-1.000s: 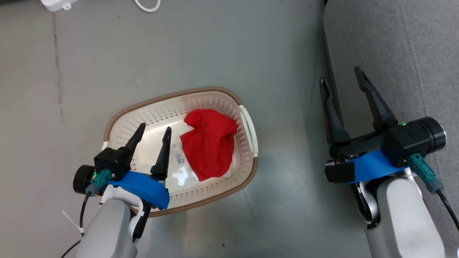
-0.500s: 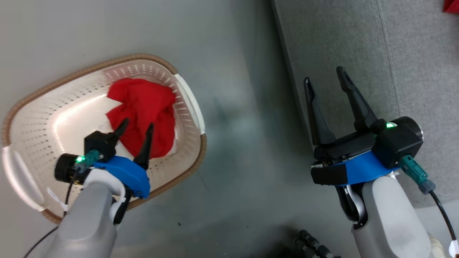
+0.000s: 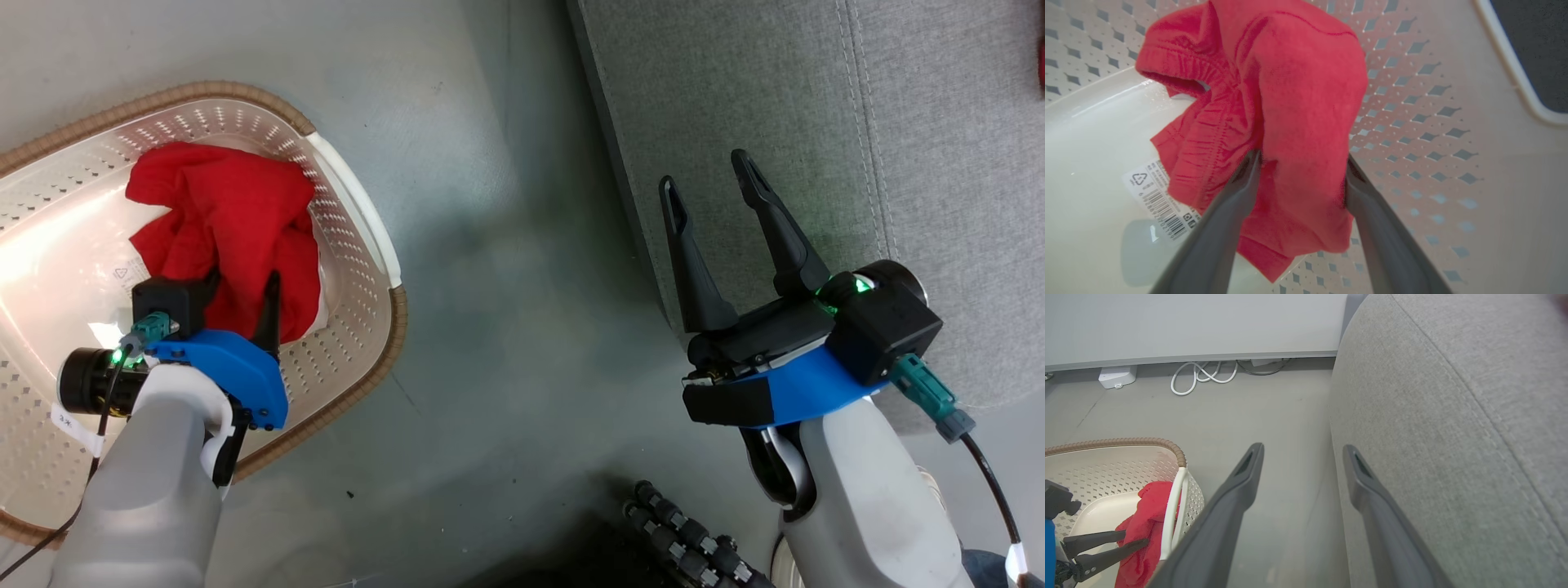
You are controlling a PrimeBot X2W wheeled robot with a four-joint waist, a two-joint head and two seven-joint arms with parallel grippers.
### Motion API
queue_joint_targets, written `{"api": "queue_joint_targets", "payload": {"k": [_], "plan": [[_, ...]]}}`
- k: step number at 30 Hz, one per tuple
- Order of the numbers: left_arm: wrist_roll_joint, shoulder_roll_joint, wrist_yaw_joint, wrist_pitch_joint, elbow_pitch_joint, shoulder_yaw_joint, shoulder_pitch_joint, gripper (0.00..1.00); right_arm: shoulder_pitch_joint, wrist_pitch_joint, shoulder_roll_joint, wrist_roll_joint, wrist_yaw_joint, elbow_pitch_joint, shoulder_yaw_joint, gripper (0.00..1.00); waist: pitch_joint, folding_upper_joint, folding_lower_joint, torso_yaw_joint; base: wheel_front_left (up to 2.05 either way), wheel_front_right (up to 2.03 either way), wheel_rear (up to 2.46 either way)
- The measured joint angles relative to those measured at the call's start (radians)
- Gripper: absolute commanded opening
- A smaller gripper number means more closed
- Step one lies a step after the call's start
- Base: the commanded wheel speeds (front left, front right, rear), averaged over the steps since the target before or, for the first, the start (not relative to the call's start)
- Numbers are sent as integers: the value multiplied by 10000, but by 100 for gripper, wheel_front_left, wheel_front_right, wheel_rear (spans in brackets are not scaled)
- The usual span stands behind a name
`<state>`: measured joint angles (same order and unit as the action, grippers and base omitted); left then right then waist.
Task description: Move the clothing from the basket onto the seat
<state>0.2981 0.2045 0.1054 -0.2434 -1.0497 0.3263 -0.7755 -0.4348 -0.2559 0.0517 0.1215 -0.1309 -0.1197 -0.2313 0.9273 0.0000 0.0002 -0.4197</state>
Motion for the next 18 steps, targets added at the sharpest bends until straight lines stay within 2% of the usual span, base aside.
{"api": "queue_joint_targets", "payload": {"k": [6, 7, 8, 9, 18], "plan": [[205, -221, 15, 405, -813, -10, -428, 100, 65, -38, -2, 40, 0, 46, -29, 100, 73, 0, -1, 50, 0, 0, 0], [244, -242, 17, 483, -930, -12, -488, 55, 79, -40, -2, 40, 0, 44, -29, 100, 82, 0, -1, 58, 0, 0, 0], [253, -253, 21, 495, -1039, -2, -541, 24, 83, -40, -2, 40, 0, 44, -27, 100, 88, 0, -1, 63, 0, 0, 0], [259, -261, 27, 499, -1112, 12, -597, 0, 83, -42, -2, 40, 0, 42, -21, 100, 90, 0, -1, 65, 0, 0, 0], [387, -290, 169, 405, -1526, 257, -845, 0, 80, -54, -2, 42, -2, 6, -38, 100, 3, 0, -2, 14, 0, 0, 0]]}}
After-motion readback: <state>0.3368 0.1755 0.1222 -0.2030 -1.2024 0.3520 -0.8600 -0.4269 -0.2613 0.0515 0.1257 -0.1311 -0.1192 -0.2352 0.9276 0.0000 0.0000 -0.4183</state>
